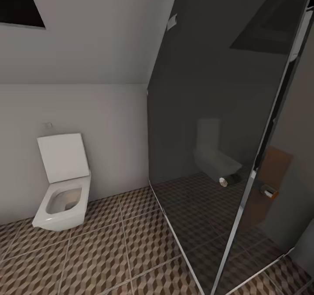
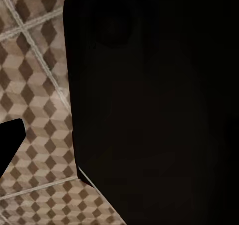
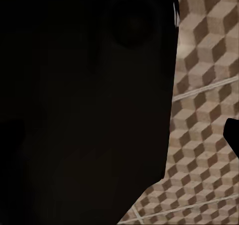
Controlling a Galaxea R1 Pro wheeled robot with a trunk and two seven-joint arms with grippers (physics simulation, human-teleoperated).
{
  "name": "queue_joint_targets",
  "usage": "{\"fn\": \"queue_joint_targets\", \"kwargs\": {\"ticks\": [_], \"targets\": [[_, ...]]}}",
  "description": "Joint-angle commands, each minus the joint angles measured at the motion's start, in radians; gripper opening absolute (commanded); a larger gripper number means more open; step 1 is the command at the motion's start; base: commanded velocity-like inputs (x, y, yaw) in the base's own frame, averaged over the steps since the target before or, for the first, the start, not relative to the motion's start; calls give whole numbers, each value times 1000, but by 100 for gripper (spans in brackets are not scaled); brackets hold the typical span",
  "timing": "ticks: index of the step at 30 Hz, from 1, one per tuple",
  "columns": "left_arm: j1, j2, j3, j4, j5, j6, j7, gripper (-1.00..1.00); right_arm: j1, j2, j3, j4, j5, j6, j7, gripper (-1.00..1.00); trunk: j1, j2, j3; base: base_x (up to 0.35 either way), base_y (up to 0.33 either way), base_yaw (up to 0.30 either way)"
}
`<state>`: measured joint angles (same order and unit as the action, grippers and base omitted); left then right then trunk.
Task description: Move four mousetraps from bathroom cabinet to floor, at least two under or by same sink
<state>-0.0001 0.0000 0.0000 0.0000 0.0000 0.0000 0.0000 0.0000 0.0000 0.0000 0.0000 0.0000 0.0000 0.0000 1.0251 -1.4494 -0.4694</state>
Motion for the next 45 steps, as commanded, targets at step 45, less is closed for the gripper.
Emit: {"fn": "queue_joint_targets", "kwargs": {"ticks": [45], "targets": [[-1,-2,5,-26,-5,-34,-2,100,-2,0,-1,0,-2,-5,-1,100,0,-1,-1,0,0,0]]}}
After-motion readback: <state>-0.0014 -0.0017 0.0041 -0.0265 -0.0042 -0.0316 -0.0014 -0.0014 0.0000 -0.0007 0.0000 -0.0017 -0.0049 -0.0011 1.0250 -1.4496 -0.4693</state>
